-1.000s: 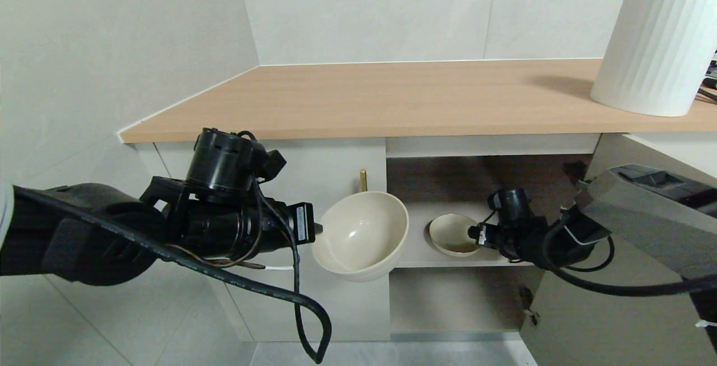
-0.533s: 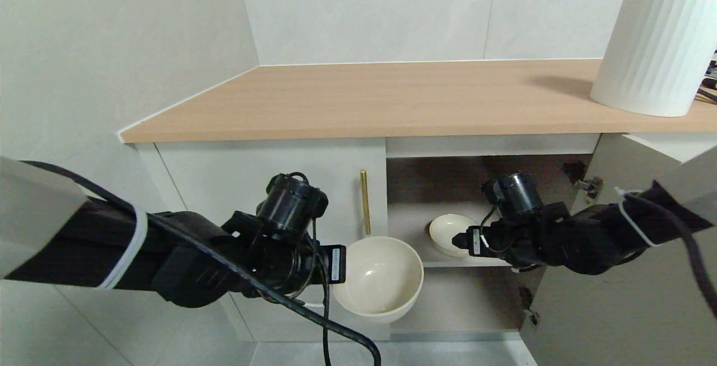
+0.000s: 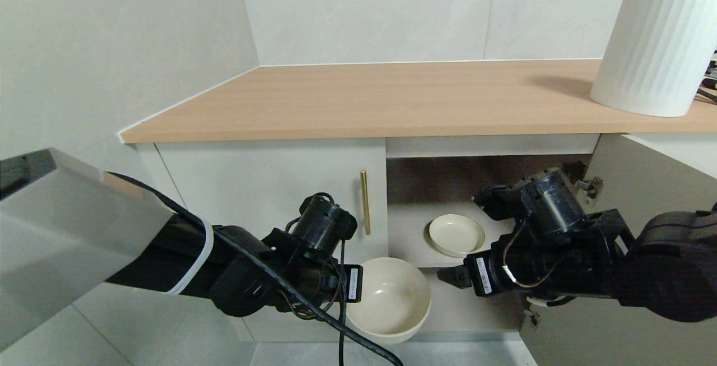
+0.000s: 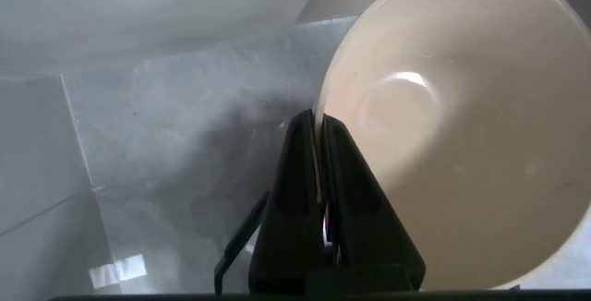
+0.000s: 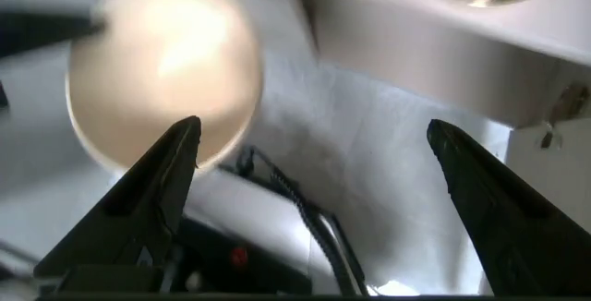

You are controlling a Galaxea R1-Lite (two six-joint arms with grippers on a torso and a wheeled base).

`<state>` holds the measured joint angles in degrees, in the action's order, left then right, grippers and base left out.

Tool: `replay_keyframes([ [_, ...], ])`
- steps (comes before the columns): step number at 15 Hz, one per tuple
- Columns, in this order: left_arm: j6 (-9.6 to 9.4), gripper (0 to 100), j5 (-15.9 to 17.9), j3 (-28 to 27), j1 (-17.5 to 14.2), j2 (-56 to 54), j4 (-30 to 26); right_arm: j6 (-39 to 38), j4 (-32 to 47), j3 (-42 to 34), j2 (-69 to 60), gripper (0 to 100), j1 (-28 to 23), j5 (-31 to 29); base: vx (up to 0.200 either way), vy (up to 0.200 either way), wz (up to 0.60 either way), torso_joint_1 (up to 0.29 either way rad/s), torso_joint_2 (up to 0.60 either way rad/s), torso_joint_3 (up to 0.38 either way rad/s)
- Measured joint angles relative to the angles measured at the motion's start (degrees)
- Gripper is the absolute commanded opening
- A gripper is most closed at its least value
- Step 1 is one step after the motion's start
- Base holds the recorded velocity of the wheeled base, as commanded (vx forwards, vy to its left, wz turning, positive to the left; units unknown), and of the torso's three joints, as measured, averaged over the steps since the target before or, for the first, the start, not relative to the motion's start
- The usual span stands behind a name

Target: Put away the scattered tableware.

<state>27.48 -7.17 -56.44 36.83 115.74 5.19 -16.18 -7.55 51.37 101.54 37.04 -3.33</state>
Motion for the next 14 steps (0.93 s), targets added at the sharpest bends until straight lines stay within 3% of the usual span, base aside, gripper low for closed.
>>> replay_keyframes([
  [4, 0.0, 0, -1.67, 0.16, 1.21, -1.22, -0.05, 0.28, -0.2, -0.83, 1.68, 100, 1.02, -0.22, 0.0, 0.0, 0.0, 0.0, 0.0, 0.0],
  [14, -0.02, 0, -1.78, 0.52, 2.67, -3.17, -0.11, 0.09, -1.78, -0.3, 6.79, 100, 1.17, -0.55, 0.0, 0.0, 0.0, 0.0, 0.0, 0.0],
])
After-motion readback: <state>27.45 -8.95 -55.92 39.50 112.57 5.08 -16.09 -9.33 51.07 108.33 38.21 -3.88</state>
